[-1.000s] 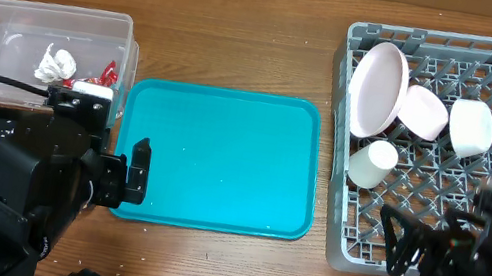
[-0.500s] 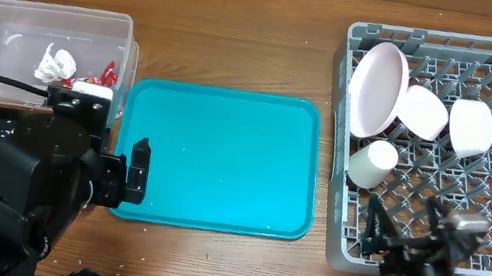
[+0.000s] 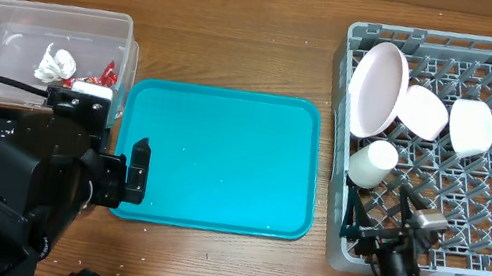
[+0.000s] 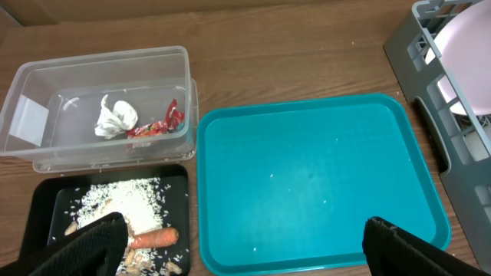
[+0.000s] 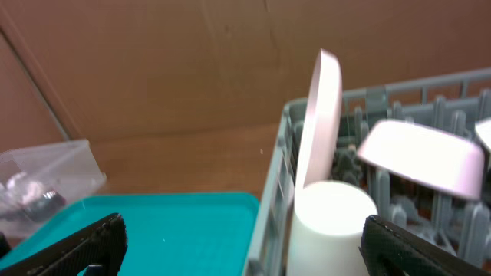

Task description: Sort waste into correct bins and load items into the dishwasher

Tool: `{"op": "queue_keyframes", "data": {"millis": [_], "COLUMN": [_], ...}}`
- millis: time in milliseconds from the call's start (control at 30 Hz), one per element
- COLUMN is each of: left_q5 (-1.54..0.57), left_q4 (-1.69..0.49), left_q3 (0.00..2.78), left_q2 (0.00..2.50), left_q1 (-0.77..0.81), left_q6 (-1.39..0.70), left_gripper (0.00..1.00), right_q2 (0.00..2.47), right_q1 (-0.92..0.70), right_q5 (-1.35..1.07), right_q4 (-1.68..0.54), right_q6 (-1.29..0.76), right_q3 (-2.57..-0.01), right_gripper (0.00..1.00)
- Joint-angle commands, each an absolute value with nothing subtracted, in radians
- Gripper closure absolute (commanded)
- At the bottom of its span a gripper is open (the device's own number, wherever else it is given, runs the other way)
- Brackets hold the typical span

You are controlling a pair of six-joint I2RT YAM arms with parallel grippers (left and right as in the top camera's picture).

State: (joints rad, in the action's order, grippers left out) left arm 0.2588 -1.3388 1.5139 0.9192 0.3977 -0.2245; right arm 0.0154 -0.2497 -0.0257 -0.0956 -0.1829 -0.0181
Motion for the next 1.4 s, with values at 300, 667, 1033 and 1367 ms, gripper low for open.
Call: {"op": "queue_keyframes", "data": {"millis": [300,667,1033,1367], "left_q5": [0.268,0.269,0.000,-0.186], "left_q4": [-1.335,-1.335,-1.028,-0.632], "left_q3": [1.526,1.525,1.222,0.619], "left_q2": [0.916,0.916,0.667,0.242], "left_q1": [0.399,0.398,0.052,0.007], "left_q6": [-0.202,-0.202,-0.078,0.097], "left_gripper": [0.00,0.00,0.00,0.00], "right_q2": [0.003,0.003,0.003,0.003], "right_q1": [-0.252,-0.251,-0.251,-0.251], "right_q5": [-0.027,-0.027,-0.027,-0.027], "right_q4": [-0.081,-0.081,-0.081,-0.081], "right_q6": [-0.183,-0.183,-0.183,-0.183], "right_q3": [-0.008,-0.008,-0.008,-0.008], "right_gripper": [0.00,0.00,0.00,0.00]}}
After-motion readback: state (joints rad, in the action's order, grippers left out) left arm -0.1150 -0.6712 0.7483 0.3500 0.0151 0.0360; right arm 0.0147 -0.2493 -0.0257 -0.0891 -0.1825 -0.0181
